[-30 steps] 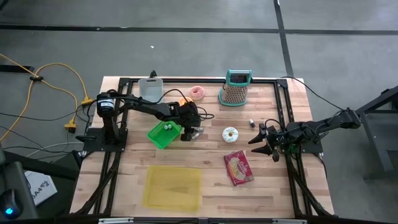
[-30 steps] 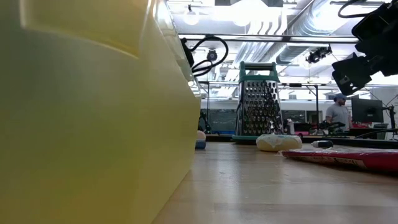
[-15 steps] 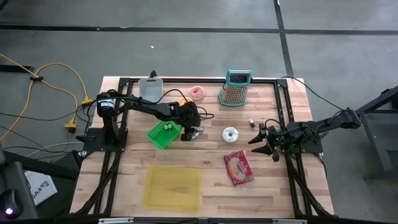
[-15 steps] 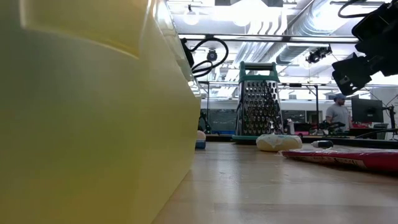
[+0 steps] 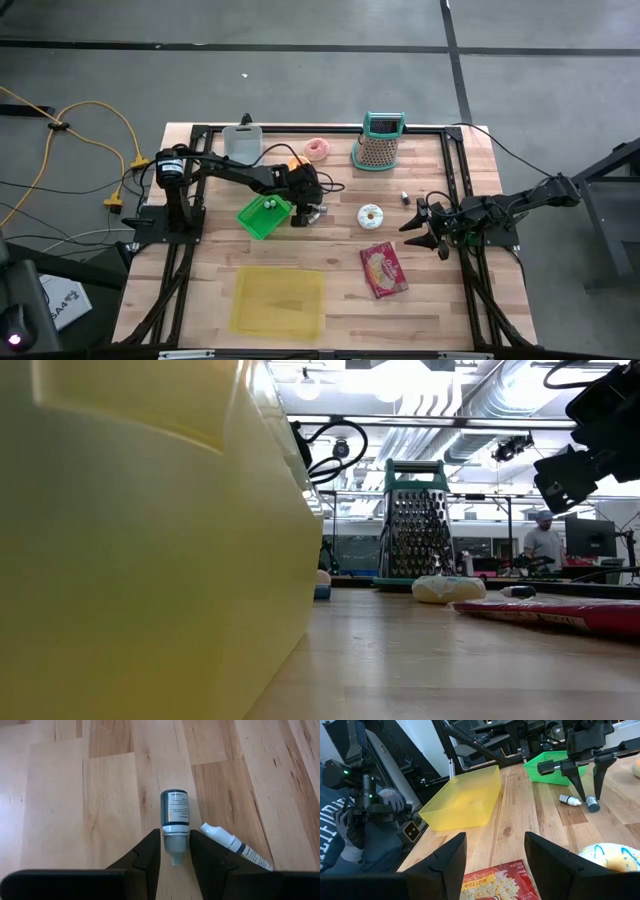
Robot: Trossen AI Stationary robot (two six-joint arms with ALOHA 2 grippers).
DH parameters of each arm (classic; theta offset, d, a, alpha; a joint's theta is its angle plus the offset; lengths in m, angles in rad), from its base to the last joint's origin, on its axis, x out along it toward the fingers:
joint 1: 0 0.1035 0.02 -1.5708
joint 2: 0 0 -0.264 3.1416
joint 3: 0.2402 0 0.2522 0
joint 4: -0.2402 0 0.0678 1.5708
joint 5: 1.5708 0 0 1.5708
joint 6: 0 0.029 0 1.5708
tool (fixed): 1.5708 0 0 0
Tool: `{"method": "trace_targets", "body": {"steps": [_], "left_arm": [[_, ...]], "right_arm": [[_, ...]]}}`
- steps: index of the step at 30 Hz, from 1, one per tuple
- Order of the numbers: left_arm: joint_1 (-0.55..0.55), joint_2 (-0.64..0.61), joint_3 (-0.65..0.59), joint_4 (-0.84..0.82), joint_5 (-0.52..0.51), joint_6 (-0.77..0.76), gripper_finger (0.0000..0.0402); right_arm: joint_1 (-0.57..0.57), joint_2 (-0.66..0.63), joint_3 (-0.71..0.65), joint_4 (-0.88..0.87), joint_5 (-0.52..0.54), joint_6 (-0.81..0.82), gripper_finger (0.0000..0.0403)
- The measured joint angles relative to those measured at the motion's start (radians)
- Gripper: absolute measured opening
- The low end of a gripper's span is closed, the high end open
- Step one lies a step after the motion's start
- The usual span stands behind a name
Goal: Pick & Place Food Item
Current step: Put the black bottle into the green basket
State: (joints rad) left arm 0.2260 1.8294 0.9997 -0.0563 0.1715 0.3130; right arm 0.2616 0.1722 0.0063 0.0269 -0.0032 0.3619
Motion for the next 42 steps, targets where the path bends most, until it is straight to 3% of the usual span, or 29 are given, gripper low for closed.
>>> {"method": "trace_targets", "body": {"steps": [6, 15, 42], "left_arm": [[0.000, 0.000, 0.000, 0.002, 0.000, 0.000, 0.0090], [0.000, 0.000, 0.001, 0.010, 0.001, 0.000, 0.0042], [0.000, -0.001, 0.002, 0.005, 0.010, -0.019, 0.0044]], "right_arm": [[0.000, 0.000, 0.000, 0.000, 0.000, 0.000, 0.0188], [0.000, 0.000, 0.000, 0.000, 0.000, 0.000, 0.0188], [0.000, 0.000, 0.000, 0.000, 0.000, 0.000, 0.0188]]}}
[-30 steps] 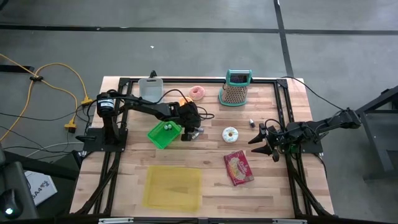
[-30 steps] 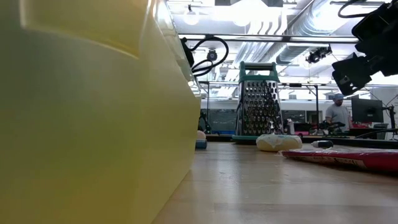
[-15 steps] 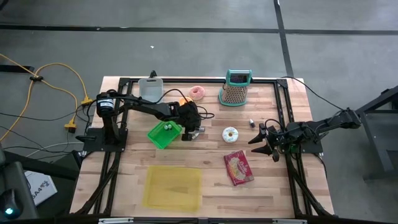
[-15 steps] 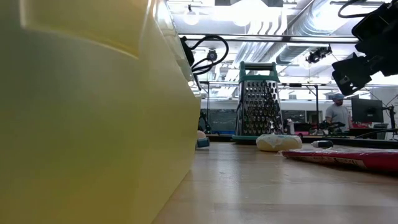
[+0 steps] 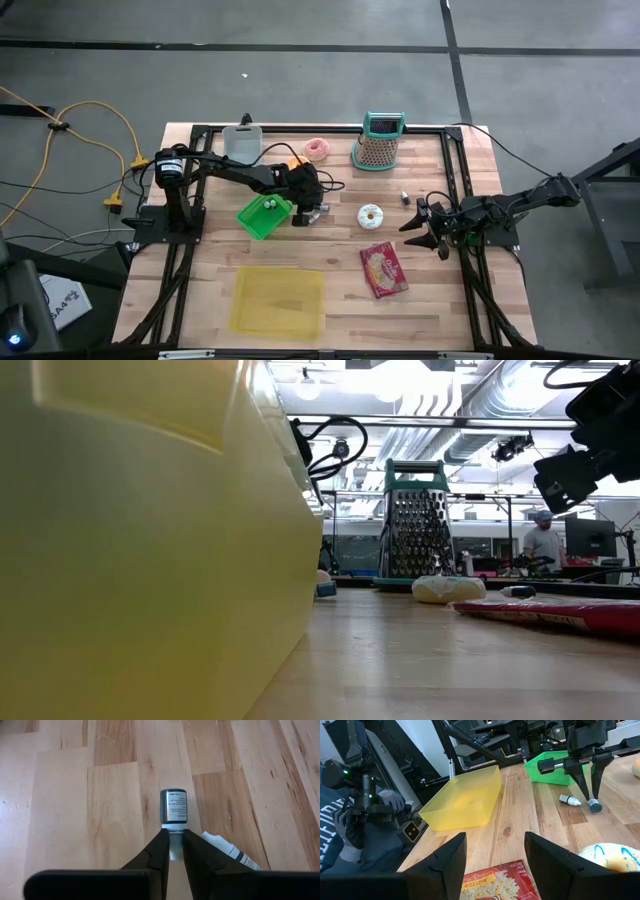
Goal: Pick & Place Food Item
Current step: Put the black bottle into the green basket
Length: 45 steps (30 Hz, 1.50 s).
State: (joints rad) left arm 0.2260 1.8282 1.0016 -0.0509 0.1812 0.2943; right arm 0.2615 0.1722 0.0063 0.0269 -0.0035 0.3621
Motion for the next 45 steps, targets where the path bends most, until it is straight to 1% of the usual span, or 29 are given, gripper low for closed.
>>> {"method": "trace_targets", "body": {"steps": [6, 10, 26, 45], "left_arm": [[0.000, 0.004, -0.005, -0.020, -0.001, 0.000, 0.0089], [0.000, 0.003, -0.004, -0.007, -0.001, 0.000, 0.0105], [-0.008, 0.002, -0.003, 0.023, -0.002, 0.014, 0.0108], [-0.021, 0.008, -0.001, 0.011, -0.049, -0.006, 0.0108]], "right_arm": [[0.000, 0.000, 0.000, 0.000, 0.000, 0.000, 0.0188], [0.000, 0.000, 0.000, 0.000, 0.000, 0.000, 0.0188], [0.000, 0.000, 0.000, 0.000, 0.000, 0.000, 0.0188], [0.000, 0.000, 0.000, 0.000, 0.000, 0.000, 0.0188]]}}
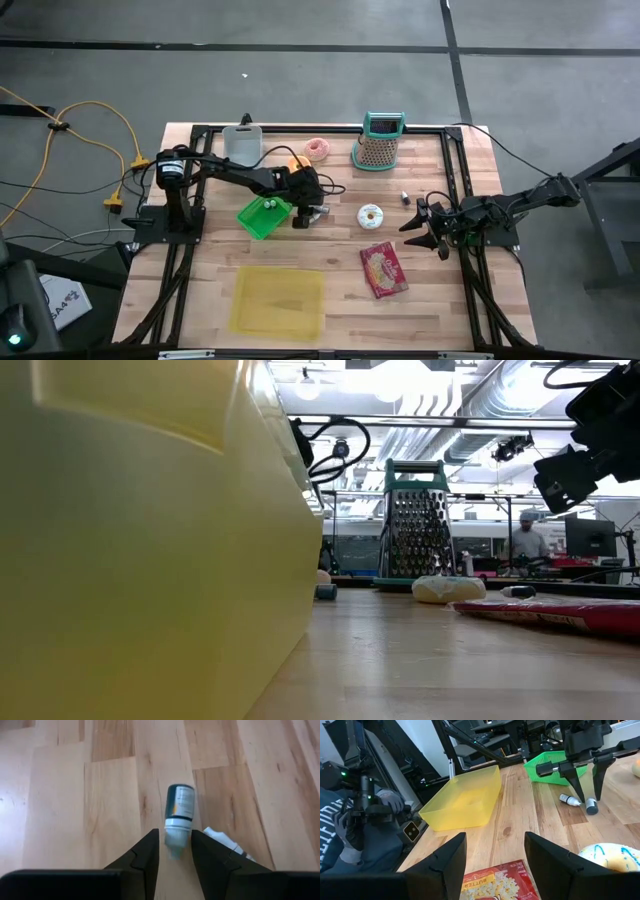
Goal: Pick & Place Food Item
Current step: Put the black bottle into the green basket
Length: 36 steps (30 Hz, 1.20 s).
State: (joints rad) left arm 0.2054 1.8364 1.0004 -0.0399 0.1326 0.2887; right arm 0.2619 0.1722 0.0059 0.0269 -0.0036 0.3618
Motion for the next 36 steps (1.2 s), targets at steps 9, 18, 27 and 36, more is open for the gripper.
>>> {"method": "trace_targets", "body": {"steps": [9, 18, 27, 36], "left_arm": [[0.000, 0.019, 0.001, 0.017, 0.010, -0.005, 0.0108], [0.000, 0.020, 0.001, 0.022, 0.010, -0.002, 0.0090], [0.000, 0.021, 0.002, 0.023, 0.009, -0.007, 0.0058], [0.000, 0.022, 0.005, 0.026, 0.005, -0.007, 0.0055]], "right_arm": [[0.000, 0.000, 0.000, 0.000, 0.000, 0.000, 0.0188], [0.000, 0.000, 0.000, 0.000, 0.000, 0.000, 0.0188], [0.000, 0.000, 0.000, 0.000, 0.000, 0.000, 0.0188], [0.000, 0.000, 0.000, 0.000, 0.000, 0.000, 0.0188]]}}
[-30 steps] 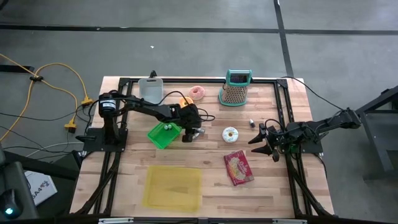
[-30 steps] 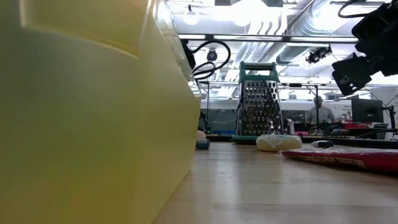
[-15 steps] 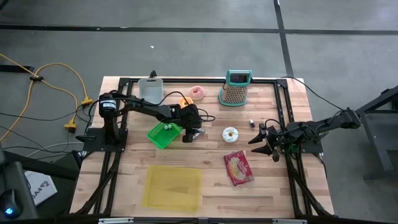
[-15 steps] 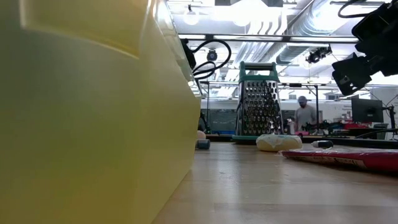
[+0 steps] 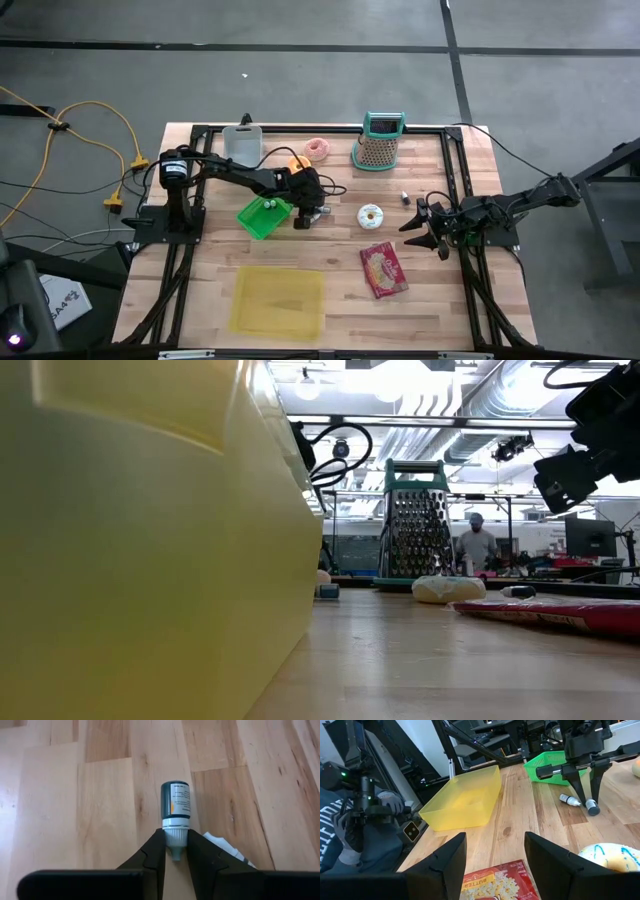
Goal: Pick & Place Food Item
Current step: Put the black bottle into the green basket
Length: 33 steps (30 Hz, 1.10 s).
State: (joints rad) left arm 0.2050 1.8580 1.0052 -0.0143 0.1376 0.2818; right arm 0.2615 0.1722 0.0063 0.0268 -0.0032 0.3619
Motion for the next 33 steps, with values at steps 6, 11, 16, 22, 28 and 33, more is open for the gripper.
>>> {"method": "trace_targets", "body": {"steps": [6, 11, 16, 22, 28, 33], "left_arm": [[0.000, -0.002, 0.027, -0.025, -0.006, 0.007, 0.0054], [0.002, -0.002, 0.070, -0.093, -0.004, 0.009, 0.0054], [0.002, -0.002, 0.145, -0.214, -0.007, 0.014, 0.0054], [-0.002, -0.004, 0.267, -0.433, -0.040, 0.028, 0.0054], [-0.034, -0.005, 0.371, -0.638, -0.103, 0.035, 0.0054], [-0.071, -0.005, 0.444, -0.773, -0.151, 0.035, 0.0054]], "right_arm": [[0.000, 0.000, 0.000, 0.000, 0.000, 0.000, 0.0188], [0.000, 0.000, 0.000, 0.000, 0.000, 0.000, 0.0188], [0.000, 0.000, 0.000, 0.000, 0.000, 0.000, 0.0188], [0.000, 0.000, 0.000, 0.000, 0.000, 0.000, 0.0188], [0.000, 0.000, 0.000, 0.000, 0.000, 0.000, 0.0188], [0.000, 0.000, 0.000, 0.000, 0.000, 0.000, 0.0188]]}}
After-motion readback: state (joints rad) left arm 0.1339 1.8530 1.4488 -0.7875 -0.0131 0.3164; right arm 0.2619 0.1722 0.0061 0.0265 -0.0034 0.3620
